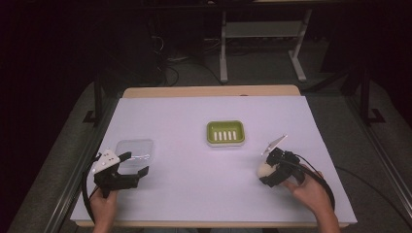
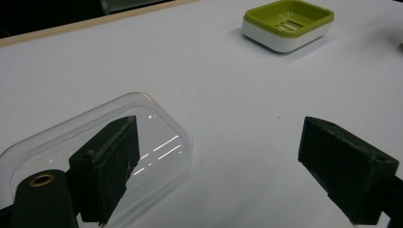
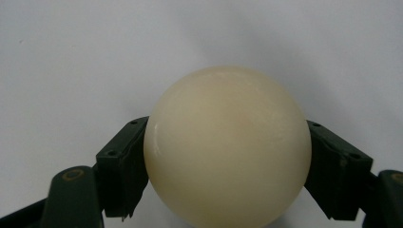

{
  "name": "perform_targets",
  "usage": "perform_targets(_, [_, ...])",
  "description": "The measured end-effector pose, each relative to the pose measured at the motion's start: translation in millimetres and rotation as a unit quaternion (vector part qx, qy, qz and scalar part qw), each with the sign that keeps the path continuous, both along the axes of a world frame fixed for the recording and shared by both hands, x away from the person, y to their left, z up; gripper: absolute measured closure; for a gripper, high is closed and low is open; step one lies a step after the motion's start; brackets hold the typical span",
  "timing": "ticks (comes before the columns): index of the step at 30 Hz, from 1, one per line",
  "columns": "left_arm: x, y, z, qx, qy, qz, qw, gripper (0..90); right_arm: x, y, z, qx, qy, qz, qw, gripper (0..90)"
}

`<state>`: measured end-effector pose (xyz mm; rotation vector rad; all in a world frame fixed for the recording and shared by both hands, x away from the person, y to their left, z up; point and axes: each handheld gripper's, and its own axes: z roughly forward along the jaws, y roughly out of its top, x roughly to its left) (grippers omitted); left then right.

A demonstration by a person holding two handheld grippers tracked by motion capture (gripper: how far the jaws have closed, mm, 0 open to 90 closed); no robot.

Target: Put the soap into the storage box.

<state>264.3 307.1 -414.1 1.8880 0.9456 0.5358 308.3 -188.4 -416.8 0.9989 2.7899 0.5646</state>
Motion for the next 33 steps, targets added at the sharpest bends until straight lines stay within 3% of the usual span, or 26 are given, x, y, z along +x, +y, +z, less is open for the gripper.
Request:
perform_targets(11, [-0.1, 0.9, -0.3, -0.003, 0.003, 0.004, 1.0, 12.9, 1.1, 1.4, 10.2, 0.005, -0.003, 0.002, 1.0, 23.5])
perform_targets(33, [-0.7, 2.8, 0.0, -0.006, -0.001, 0.006, 1.0, 12.9, 28.5, 13.7, 28.0, 0.027, 0.018, 0.021, 0.9993, 23.5])
